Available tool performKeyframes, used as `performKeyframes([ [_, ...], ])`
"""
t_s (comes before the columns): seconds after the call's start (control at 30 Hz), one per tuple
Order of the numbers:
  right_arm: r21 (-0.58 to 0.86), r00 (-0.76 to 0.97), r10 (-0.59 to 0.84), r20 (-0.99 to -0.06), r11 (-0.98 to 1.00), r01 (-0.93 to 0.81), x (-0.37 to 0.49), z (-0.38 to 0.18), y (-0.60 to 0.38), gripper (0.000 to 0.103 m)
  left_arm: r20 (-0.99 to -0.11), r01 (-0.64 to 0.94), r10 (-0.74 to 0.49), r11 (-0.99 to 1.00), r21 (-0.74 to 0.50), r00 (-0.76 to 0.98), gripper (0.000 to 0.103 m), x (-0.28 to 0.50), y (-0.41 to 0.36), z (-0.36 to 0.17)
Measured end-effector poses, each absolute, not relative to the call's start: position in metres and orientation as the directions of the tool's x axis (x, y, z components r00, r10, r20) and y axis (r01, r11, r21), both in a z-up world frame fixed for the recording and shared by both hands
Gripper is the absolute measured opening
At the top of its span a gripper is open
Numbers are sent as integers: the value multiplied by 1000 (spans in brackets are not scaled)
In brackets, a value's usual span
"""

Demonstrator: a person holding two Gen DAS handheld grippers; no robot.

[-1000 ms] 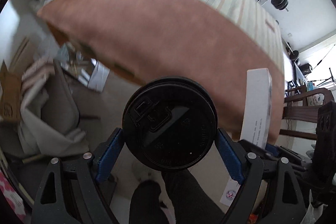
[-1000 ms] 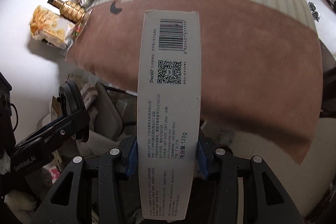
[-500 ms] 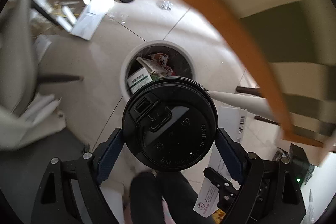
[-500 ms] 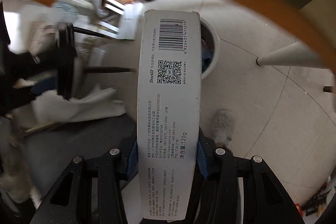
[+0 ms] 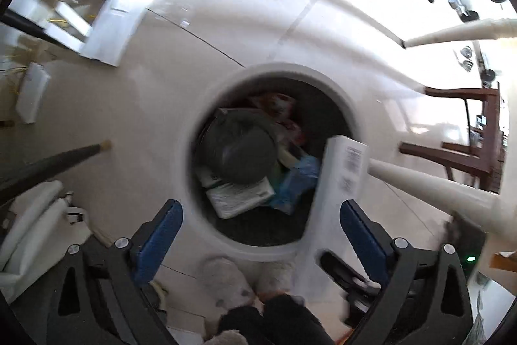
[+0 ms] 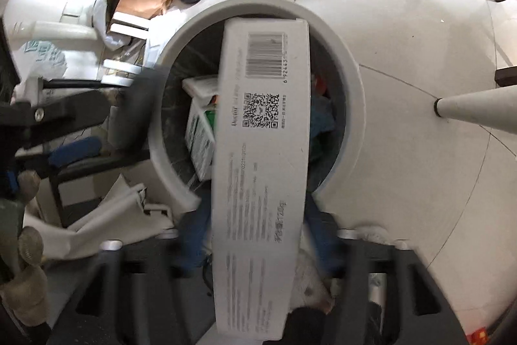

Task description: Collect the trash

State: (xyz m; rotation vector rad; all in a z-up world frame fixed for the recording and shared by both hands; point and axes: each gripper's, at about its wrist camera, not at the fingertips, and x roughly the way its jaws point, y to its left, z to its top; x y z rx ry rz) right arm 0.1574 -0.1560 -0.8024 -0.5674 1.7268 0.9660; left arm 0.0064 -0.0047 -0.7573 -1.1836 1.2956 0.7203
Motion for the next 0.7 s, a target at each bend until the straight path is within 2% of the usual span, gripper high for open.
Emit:
performKeyframes([
  [0.2,218,-227,59,-972,590,-777,157,-778,-164,102,-1000,-945,-2,326,-26,27,100,-22,-32,-720],
  [0.37,74,-91,4,-996,605,-793,152,-733,-184,102,-994,-927,55,359,104,-91,100,-31,-65,-684],
  [0.6,24,-48,-23,-999,616,-788,157,-633,-213,102,-994,-920,27,378,105,-103,100,-33,-94,-614],
  [0.7,66,-85,-3,-996,610,-790,161,-576,-217,102,-996,-914,29,397,84,-79,100,-27,-103,-554],
])
